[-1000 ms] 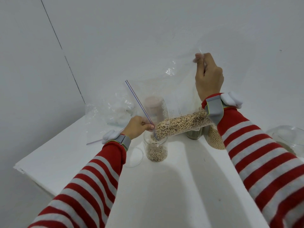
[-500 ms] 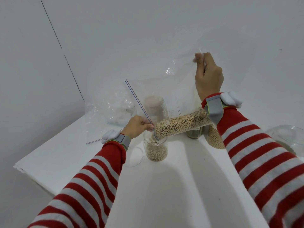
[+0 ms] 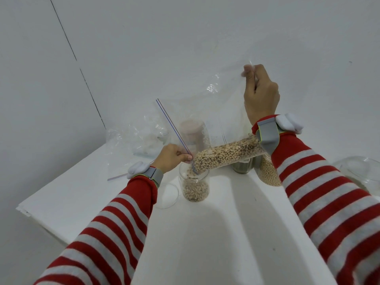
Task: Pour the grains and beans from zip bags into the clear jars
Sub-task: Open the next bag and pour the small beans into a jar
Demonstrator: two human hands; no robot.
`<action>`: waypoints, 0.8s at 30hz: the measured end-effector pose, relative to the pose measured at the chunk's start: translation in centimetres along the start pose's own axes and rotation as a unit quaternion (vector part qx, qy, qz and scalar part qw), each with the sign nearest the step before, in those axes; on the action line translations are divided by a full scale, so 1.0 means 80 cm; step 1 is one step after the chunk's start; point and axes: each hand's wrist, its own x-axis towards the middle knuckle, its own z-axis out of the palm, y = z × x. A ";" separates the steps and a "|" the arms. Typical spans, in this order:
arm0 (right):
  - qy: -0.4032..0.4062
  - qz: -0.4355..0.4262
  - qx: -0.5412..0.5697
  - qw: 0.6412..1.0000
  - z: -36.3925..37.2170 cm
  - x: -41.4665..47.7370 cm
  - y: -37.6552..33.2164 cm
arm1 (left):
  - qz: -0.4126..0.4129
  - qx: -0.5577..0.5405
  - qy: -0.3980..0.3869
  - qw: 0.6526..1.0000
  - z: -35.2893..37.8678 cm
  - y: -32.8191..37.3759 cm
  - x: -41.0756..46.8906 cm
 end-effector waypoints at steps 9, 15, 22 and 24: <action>-0.007 0.012 0.000 1.000 -0.002 0.000 -0.003 | -0.004 -0.002 0.000 1.000 -0.003 0.000 0.000; -0.004 0.007 -0.001 1.000 -0.002 0.001 -0.005 | -0.006 0.000 0.002 1.000 -0.003 0.001 0.000; 0.000 0.001 0.002 1.000 -0.002 0.002 -0.007 | -0.011 0.006 0.004 1.000 -0.004 0.001 0.001; 0.001 0.001 0.002 1.000 -0.002 0.002 -0.007 | -0.009 0.004 0.002 1.000 -0.004 0.003 -0.001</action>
